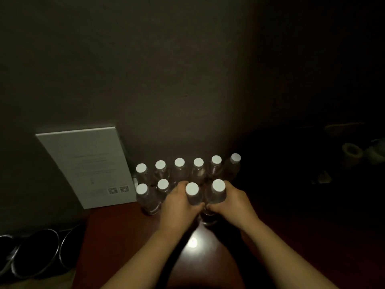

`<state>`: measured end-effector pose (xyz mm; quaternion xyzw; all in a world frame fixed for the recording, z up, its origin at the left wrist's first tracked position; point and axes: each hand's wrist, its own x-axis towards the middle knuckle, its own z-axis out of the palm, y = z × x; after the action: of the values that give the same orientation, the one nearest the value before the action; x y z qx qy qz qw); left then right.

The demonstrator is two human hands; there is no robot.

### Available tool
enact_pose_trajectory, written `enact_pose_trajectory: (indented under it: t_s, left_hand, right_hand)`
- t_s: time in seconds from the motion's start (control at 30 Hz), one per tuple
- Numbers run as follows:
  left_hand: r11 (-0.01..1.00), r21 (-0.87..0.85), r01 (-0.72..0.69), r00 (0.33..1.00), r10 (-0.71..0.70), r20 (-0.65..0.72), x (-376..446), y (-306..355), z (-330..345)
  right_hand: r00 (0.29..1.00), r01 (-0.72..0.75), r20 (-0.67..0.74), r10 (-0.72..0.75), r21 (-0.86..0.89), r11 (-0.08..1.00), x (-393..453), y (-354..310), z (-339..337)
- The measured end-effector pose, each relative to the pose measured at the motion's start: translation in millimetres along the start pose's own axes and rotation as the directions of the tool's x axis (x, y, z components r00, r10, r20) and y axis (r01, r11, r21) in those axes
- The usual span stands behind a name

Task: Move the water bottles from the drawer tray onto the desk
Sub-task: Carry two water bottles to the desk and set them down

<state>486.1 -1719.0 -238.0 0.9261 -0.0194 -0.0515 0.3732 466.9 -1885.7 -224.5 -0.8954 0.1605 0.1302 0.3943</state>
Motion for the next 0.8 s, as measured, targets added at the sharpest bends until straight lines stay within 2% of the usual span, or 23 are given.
enact_pose_trajectory:
  t_s: [0.17,0.5,0.8]
  left_hand:
    - [0.997,-0.049,0.053,0.998,-0.055,-0.038,16.5,-8.1,21.9]
    - [0.991,-0.115,0.073,0.994,-0.082,-0.074,26.5,-21.1,42.2]
    - [0.996,-0.056,0.071,0.996,-0.073,-0.041,30.6,-24.8,42.4]
  right_hand:
    - [0.999,0.035,0.022,-0.035,0.012,0.999,30.6,7.8,8.5]
    - [0.998,0.042,0.038,-0.041,-0.005,0.999,62.3,19.0,34.9]
    - [0.998,0.055,0.024,-0.056,0.059,0.997,66.0,20.7,38.1]
